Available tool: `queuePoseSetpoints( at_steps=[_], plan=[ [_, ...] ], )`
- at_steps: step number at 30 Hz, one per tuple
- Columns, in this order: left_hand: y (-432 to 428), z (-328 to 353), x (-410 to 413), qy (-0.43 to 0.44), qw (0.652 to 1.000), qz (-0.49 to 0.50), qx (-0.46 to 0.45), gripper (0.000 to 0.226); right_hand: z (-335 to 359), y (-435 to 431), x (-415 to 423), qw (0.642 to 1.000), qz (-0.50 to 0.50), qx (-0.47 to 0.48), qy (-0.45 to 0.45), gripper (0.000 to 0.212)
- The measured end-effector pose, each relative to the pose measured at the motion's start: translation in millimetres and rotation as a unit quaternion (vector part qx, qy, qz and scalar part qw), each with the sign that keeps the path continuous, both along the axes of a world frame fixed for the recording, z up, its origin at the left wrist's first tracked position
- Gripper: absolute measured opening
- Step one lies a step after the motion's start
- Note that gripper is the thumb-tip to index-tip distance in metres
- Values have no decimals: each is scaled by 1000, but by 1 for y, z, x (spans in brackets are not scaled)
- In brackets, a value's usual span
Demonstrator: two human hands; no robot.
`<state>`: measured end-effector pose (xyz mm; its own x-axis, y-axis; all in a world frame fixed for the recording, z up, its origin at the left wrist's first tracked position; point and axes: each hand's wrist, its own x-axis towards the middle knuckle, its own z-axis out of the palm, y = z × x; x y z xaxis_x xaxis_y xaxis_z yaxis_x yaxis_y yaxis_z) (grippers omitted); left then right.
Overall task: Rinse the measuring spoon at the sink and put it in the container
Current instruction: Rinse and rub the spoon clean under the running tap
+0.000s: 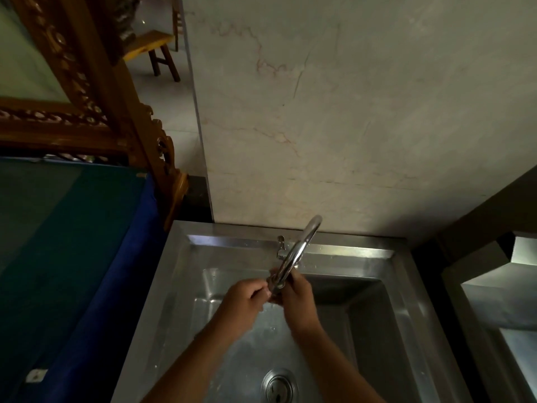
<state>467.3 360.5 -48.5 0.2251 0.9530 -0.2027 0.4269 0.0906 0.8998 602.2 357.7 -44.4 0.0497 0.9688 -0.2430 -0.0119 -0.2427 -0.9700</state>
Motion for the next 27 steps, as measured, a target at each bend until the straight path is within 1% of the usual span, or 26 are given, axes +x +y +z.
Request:
queuePoseSetpoints(
  at_steps=[2, 3, 4, 6, 7, 10, 11, 13, 15, 18, 20, 24, 27],
  plan=[
    [-9, -5, 13, -83, 993, 67, -43, 21, -1, -8, -17, 989, -63, -51, 127, 23],
    [-13, -5, 20, -124, 985, 105, -63, 22, -2, -11, -26, 981, -78, -75, 162, 26],
    [-16, -5, 26, -148, 975, 145, -76, 22, -2, -14, -33, 977, -84, -93, 173, 31],
    [-19, -1, 32, -156, 960, 214, -91, 22, -2, -17, -42, 984, -73, -99, 129, 38],
    [-20, 2, 33, -169, 951, 236, -103, 23, 0, -18, -42, 989, -65, -86, 101, 37],
    [-18, 11, 35, -268, 923, 247, -126, 23, 7, -16, -30, 996, -47, -53, 62, 25],
    [-17, 14, 37, -279, 921, 246, -119, 22, 10, -15, -26, 996, -40, -52, 56, 23],
    [-14, 18, 42, -258, 926, 258, -97, 21, 15, -13, -20, 997, -27, -62, 30, 23],
    [-10, 19, 46, -229, 927, 285, -86, 20, 18, -12, -18, 997, -32, -76, -15, 24],
    [-6, 15, 47, -237, 922, 289, -103, 15, 23, -9, -16, 995, -24, -65, -71, 32],
    [-4, 13, 46, -258, 920, 274, -110, 16, 25, -10, -18, 995, -2, -61, -81, 36],
    [-2, 9, 41, -310, 897, 292, -114, 20, 32, -17, -20, 993, 46, -49, -96, 38],
    [4, 10, 38, -323, 883, 319, -120, 26, 36, -33, -14, 989, 99, -78, -72, 41]
  ],
)
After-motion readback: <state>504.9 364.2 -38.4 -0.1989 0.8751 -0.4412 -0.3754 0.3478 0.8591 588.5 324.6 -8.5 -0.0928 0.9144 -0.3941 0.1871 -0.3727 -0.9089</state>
